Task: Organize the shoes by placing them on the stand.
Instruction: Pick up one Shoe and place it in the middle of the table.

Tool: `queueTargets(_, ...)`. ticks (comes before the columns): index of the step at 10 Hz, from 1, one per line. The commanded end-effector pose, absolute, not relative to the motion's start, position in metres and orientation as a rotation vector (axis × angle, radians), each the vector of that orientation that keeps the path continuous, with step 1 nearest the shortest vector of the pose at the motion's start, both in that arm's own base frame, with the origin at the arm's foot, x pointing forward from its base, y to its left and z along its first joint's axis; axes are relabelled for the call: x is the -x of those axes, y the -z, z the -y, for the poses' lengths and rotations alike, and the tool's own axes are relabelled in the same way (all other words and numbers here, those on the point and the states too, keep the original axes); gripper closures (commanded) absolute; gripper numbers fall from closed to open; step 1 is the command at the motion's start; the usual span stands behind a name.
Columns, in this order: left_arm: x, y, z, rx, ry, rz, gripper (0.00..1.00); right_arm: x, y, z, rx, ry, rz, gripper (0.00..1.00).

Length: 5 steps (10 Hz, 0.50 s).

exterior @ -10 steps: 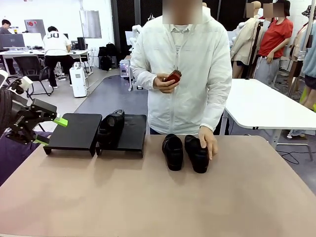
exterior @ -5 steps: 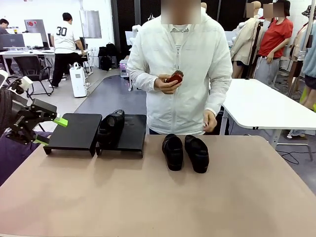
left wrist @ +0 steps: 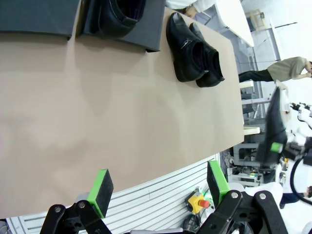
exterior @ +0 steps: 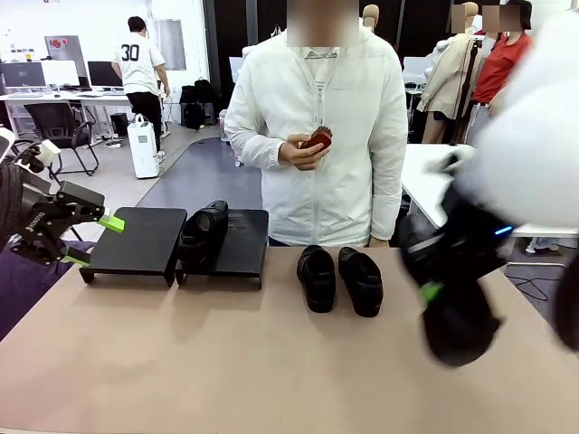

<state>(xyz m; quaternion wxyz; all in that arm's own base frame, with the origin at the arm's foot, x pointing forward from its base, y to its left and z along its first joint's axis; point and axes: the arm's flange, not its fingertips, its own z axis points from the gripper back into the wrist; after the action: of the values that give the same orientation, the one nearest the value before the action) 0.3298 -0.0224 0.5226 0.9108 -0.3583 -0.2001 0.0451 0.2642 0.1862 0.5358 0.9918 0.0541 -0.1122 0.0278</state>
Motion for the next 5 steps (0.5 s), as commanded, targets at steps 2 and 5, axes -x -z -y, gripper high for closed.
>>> queueTargets(2,-0.327,-0.521,0.02,0.735,-0.096,0.405,0.0,-0.306,-0.499,-0.291,-0.126,-0.045,0.182,1.0)
queueTargets(5,-0.327,-0.521,0.02,0.735,-0.096,0.405,0.0,-0.284,-0.48,-0.301,-0.126,-0.089,0.146,1.0)
